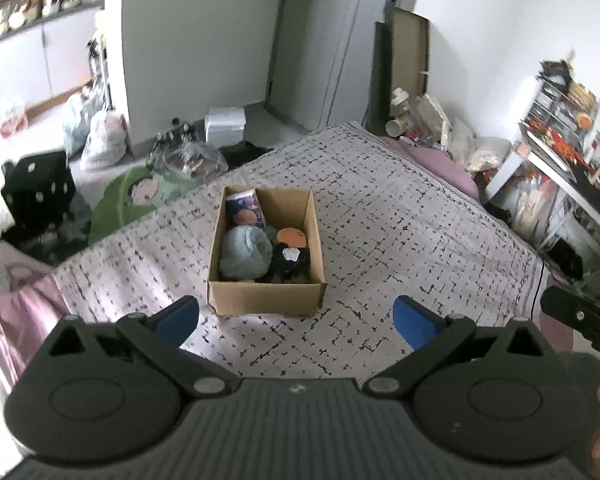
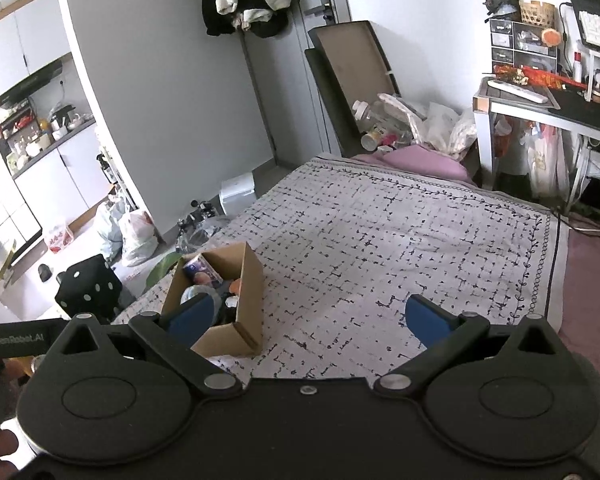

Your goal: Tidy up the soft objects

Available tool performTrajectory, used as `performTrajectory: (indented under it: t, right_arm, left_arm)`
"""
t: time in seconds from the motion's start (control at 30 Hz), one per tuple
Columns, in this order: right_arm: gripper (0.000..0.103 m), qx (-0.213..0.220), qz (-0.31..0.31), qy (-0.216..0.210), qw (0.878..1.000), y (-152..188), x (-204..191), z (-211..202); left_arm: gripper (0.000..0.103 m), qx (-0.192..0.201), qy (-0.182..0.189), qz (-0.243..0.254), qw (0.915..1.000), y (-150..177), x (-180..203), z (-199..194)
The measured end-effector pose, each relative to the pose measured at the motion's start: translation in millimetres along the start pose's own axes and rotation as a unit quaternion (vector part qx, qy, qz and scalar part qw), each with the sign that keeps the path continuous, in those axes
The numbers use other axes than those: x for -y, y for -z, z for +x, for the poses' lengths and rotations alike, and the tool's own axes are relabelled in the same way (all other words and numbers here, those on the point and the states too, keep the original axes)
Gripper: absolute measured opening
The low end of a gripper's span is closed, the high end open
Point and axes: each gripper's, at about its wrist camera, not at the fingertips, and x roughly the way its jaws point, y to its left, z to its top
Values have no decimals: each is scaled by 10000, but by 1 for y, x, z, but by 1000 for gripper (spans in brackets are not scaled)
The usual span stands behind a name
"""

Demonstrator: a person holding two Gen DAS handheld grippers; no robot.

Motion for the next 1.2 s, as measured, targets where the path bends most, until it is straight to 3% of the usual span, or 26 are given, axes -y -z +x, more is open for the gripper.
performTrajectory:
  t: [0.2, 1.2]
  right_arm:
    - [103, -7, -30, -108, 9999, 1, -1, -3]
    - [103, -46, -352, -120, 9993, 3, -20, -16]
  left_arm:
    - [102, 151, -71, 366, 9992, 7, 8, -12]
    - [102, 304, -92, 323, 9990, 9, 1, -30]
